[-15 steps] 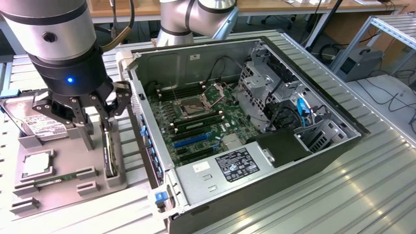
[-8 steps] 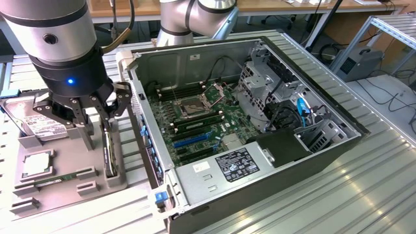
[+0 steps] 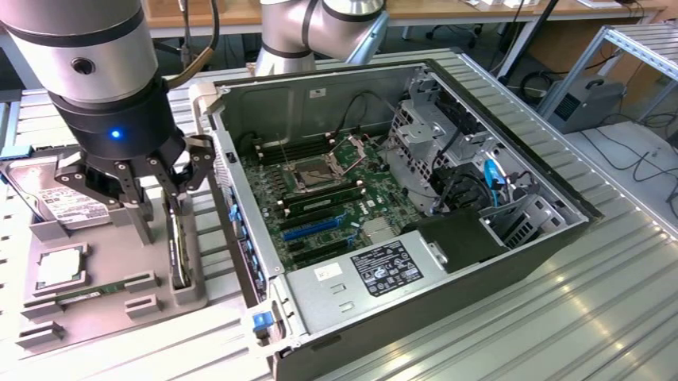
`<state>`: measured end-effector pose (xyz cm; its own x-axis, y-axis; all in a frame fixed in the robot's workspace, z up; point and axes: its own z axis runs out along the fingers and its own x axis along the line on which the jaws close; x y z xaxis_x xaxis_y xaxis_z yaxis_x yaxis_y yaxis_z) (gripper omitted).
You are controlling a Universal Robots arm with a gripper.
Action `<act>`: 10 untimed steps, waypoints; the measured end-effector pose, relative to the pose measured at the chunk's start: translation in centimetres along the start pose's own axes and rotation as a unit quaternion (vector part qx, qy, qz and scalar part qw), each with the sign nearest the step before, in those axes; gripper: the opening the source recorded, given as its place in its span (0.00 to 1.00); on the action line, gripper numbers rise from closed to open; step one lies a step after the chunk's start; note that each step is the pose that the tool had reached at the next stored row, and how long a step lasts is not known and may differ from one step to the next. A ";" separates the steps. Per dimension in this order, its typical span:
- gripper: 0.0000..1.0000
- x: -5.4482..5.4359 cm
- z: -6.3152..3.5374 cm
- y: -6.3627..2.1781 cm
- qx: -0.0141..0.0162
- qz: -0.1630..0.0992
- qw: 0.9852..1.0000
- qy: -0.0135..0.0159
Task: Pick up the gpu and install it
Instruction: 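Pick up the gpu and move the gpu toward the slot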
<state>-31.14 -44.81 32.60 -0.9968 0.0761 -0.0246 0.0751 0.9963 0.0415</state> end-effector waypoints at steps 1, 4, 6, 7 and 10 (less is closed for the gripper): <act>0.36 0.0 0.02 0.00 0.000 0.000 1.000 0.000; 0.36 0.0 0.10 0.00 0.000 0.000 1.000 0.000; 0.36 0.0 0.13 0.00 0.000 0.000 1.000 0.000; 0.36 0.0 0.16 -0.01 0.000 0.000 1.000 0.000; 0.36 0.0 0.22 -0.01 0.000 0.000 1.000 0.000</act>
<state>-31.14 -44.81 32.38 -0.9968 0.0761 -0.0247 0.0751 0.9963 0.0416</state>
